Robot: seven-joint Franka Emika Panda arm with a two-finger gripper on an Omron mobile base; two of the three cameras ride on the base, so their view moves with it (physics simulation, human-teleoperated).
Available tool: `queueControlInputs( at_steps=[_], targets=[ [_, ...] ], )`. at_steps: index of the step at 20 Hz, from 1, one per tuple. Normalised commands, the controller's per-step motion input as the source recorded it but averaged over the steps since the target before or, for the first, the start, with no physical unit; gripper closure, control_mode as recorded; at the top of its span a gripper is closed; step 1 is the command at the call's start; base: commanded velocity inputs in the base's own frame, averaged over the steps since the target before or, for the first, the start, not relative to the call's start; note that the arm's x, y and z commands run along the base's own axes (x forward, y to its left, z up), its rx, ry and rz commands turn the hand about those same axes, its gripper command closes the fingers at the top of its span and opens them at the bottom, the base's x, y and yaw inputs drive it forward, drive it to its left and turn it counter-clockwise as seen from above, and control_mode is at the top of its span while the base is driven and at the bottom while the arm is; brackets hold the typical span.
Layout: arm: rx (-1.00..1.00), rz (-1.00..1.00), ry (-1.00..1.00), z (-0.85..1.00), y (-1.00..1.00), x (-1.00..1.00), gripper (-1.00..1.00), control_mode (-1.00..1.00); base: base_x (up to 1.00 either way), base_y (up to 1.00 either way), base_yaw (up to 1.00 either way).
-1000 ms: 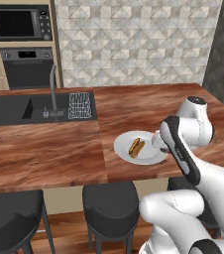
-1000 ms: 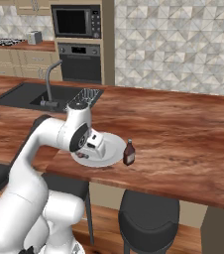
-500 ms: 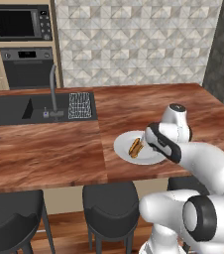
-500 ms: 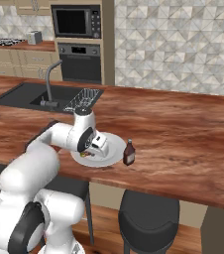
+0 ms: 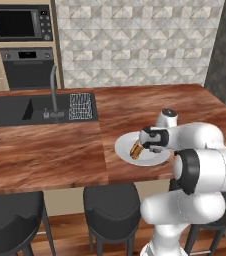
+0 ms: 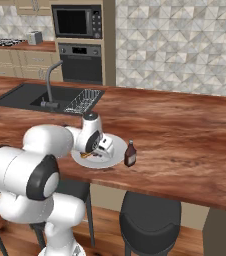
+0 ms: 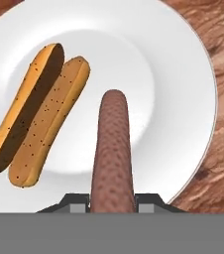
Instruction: Move the hot dog bun to the plate on the dining table and place the condiment next to that plate. Then navigate to the fridge and take the sausage and place it on the plate as well.
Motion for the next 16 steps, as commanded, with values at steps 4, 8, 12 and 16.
queueControlInputs(
  at_steps=[4,8,12,16],
  targets=[
    [0.0,0.0,0.01,-0.55,-0.34,0.15,1.0,-1.0,0.0,0.0,0.0],
    [0.0,0.0,0.02,-0.59,-0.12,0.13,1.0,-1.0,0.0,0.0,0.0],
    [-0.01,0.0,0.0,-0.21,0.05,0.2,1.0,-1.0,0.0,0.0,0.0],
    [-0.03,0.0,0.0,-0.1,0.19,0.05,-1.0,-1.0,0.0,0.0,0.0]
  ],
)
